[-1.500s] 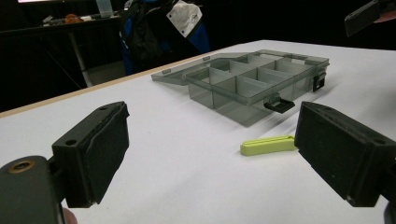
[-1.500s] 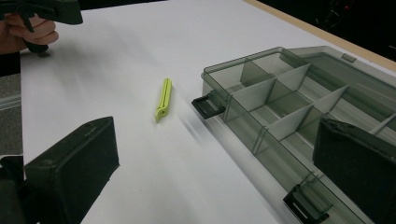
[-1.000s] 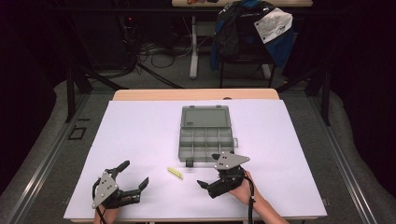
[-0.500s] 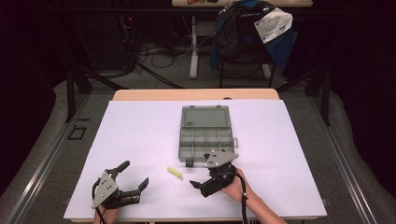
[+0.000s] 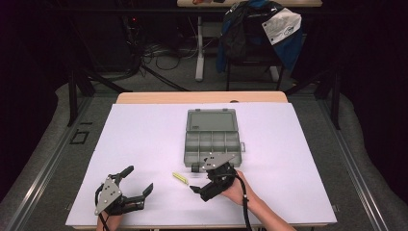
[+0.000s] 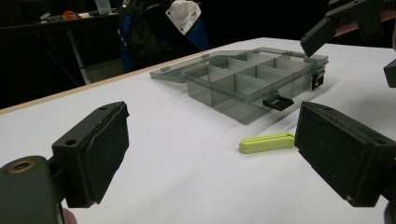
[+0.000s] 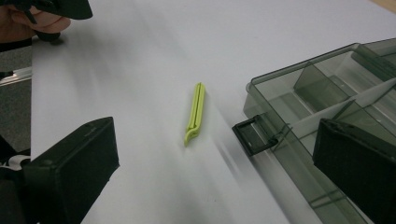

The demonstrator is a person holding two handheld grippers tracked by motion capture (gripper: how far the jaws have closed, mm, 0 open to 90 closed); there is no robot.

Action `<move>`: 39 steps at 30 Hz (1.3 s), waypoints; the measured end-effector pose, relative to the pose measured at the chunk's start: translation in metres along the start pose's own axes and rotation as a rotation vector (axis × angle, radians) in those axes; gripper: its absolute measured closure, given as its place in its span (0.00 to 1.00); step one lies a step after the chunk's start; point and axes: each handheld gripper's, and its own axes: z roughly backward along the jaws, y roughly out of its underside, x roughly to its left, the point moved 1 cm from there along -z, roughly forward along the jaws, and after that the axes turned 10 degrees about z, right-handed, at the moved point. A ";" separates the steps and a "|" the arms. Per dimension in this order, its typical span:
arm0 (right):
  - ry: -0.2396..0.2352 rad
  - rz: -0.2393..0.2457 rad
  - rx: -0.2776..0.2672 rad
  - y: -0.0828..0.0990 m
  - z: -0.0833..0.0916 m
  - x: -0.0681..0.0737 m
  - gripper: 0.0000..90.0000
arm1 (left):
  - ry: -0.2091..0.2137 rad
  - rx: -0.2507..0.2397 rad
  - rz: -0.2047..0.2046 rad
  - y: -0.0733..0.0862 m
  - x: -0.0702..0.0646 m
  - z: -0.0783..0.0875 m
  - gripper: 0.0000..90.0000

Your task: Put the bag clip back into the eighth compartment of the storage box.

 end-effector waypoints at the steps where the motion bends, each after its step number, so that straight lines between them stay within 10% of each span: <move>1: -0.002 -0.002 0.010 -0.001 -0.001 0.000 0.00 | 0.000 0.000 0.000 0.000 0.000 0.000 0.11; 30: -0.073 0.028 0.155 -0.020 -0.036 0.008 0.00 | 0.008 0.001 0.001 0.000 0.000 0.000 0.11; 39: -0.065 0.010 0.208 -0.026 -0.047 0.010 0.16 | 0.013 -0.001 -0.001 -0.001 0.000 0.001 0.11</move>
